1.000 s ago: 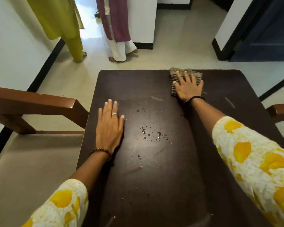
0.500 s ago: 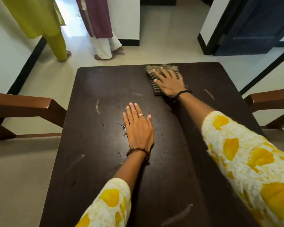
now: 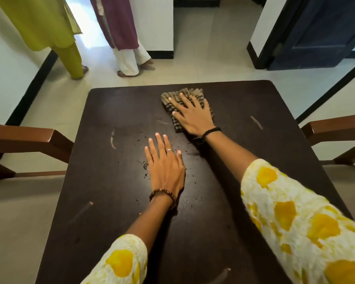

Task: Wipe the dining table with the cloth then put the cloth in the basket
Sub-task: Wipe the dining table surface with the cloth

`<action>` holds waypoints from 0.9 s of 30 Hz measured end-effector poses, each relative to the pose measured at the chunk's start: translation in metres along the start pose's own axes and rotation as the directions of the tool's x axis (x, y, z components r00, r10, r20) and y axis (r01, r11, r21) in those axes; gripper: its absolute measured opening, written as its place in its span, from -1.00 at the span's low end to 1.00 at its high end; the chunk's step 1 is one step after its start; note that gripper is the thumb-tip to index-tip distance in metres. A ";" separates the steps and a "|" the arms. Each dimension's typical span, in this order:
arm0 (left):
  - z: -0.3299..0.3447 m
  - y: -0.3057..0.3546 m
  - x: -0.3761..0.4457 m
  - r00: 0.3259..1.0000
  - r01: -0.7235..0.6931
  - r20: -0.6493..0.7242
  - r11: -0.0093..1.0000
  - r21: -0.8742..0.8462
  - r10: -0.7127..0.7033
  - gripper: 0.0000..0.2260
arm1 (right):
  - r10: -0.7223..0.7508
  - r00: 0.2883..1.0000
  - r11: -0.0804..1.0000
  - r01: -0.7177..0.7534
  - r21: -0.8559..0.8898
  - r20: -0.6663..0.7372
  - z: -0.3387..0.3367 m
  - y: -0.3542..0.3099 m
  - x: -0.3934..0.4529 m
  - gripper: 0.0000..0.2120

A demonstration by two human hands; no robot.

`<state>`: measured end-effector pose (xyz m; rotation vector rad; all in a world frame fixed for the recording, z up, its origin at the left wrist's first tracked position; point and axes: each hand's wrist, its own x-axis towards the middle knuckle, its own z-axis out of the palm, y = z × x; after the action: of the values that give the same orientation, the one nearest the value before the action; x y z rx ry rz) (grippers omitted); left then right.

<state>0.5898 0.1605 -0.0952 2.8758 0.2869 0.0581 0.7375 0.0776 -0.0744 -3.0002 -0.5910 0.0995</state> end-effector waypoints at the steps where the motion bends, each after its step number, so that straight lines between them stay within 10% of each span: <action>1: 0.000 0.000 0.000 1.000 0.001 0.004 1.000 0.001 -0.001 -0.49 | -0.027 1.000 0.999 0.027 -0.018 0.003 -0.001 0.018 -0.004 -0.54; 10: 0.002 0.000 0.000 1.000 0.016 0.007 1.000 -0.010 -0.016 -0.49 | 0.544 0.837 0.831 -0.546 0.105 0.056 -0.019 0.134 -0.024 -0.53; 19: 0.009 0.052 -0.003 0.970 -0.242 -0.034 0.959 -0.146 0.239 -0.37 | 0.009 1.000 1.000 -0.009 0.001 0.026 -0.011 0.075 -0.022 -0.54; 27: 0.029 0.075 0.006 0.956 -0.286 0.052 0.958 -0.032 0.287 -0.39 | 0.436 0.900 0.896 -0.435 0.085 0.009 -0.018 0.206 -0.059 -0.54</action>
<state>0.6113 0.0838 -0.1042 2.8663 -0.1432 0.0324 0.7621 -0.1362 -0.0728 -2.9864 0.0980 0.1318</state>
